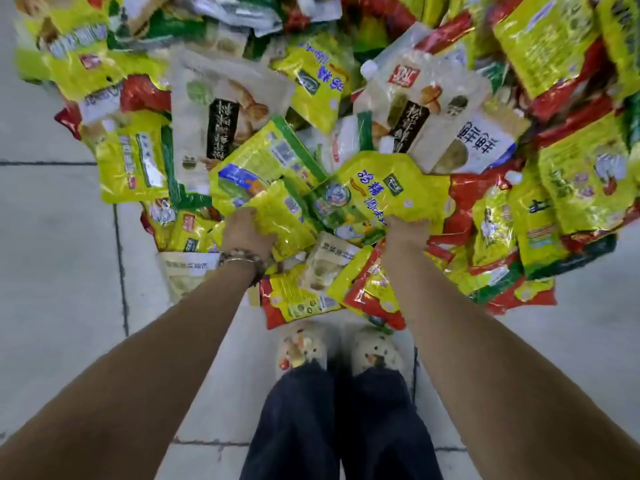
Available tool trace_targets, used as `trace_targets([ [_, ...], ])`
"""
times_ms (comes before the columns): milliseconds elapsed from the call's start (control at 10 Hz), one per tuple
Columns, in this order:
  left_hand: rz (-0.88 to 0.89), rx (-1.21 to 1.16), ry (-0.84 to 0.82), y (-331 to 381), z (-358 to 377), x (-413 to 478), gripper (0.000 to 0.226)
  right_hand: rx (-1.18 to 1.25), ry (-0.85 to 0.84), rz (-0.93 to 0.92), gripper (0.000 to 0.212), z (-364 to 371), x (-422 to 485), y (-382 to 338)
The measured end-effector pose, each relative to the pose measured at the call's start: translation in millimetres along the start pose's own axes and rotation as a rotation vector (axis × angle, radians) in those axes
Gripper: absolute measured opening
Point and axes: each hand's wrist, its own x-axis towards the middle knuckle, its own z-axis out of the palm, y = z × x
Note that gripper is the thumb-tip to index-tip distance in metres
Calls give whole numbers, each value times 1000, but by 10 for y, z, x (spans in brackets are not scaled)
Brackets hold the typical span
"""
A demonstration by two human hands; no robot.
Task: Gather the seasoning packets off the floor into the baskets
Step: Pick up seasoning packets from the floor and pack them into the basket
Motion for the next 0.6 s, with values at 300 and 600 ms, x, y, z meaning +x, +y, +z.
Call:
trace_targets([
  [300,-40,343,124,-172,-76,333,79,199,123,-91,51,239,329,278],
  [600,87,190,-212,-133,-179,238,69,79,31,-553,22,176,-5,100],
])
